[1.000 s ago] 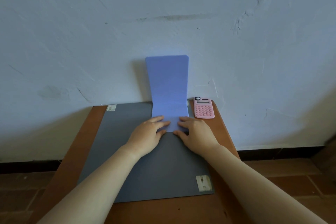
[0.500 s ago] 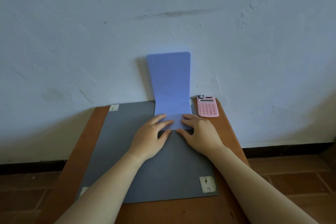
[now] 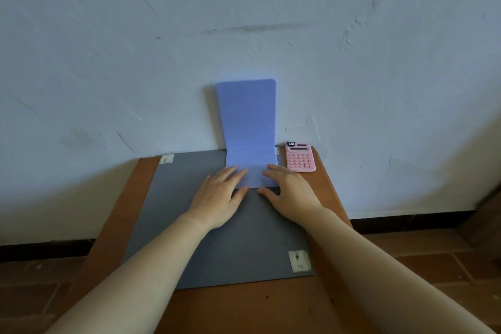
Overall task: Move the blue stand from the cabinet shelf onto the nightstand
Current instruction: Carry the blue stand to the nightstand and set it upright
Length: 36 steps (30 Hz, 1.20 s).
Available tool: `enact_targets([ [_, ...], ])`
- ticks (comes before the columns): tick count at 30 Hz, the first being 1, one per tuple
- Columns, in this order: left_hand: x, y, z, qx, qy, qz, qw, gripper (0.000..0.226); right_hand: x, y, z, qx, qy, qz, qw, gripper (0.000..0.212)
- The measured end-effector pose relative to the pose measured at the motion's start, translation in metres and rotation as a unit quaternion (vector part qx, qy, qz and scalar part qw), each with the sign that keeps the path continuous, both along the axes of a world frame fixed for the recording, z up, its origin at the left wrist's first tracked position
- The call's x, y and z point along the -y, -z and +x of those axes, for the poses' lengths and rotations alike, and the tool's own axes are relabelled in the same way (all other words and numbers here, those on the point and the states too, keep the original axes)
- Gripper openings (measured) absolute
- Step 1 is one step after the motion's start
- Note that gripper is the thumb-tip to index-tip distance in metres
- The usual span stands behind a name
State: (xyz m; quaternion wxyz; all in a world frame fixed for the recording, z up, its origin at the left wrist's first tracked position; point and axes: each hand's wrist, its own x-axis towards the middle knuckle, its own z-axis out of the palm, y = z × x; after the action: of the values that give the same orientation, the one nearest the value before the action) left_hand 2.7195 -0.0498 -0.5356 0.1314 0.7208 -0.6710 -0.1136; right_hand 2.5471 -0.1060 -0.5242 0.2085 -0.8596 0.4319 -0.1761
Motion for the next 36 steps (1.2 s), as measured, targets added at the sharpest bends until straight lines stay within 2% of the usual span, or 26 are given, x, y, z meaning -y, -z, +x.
enact_targets([
  [3, -0.009, -0.014, 0.000, 0.009, 0.002, 0.033, 0.999, 0.053, -0.006, -0.009, -0.002, -0.002, 0.000, 0.000, 1.000, 0.050],
  [9, -0.044, -0.037, 0.012, -0.006, 0.020, 0.019, 1.000, 0.052, -0.033, -0.022, -0.008, 0.050, 0.007, -0.023, 0.998, 0.050],
  [15, -0.076, -0.087, 0.025, 0.017, 0.026, 0.012, 0.999, 0.052, -0.062, -0.058, -0.001, 0.040, -0.025, -0.007, 0.999, 0.052],
  [18, -0.093, -0.131, 0.027, 0.024, 0.029, 0.027, 0.999, 0.055, -0.079, -0.105, 0.001, 0.028, -0.026, 0.014, 0.999, 0.053],
  [23, -0.123, -0.233, 0.024, -0.012, 0.028, 0.064, 0.997, 0.068, -0.118, -0.213, -0.001, 0.007, -0.017, 0.044, 0.999, 0.055],
  [26, -0.135, -0.309, 0.015, -0.005, 0.055, 0.078, 0.995, 0.057, -0.138, -0.291, -0.003, 0.003, -0.015, 0.064, 0.998, 0.056],
  [32, -0.153, -0.457, 0.010, -0.045, 0.054, 0.050, 0.996, 0.050, -0.167, -0.435, -0.004, -0.005, -0.001, 0.093, 0.996, 0.050],
  [36, -0.177, -0.525, 0.015, -0.068, 0.047, 0.021, 0.996, 0.055, -0.184, -0.502, -0.002, 0.016, 0.013, 0.088, 0.996, 0.048],
])
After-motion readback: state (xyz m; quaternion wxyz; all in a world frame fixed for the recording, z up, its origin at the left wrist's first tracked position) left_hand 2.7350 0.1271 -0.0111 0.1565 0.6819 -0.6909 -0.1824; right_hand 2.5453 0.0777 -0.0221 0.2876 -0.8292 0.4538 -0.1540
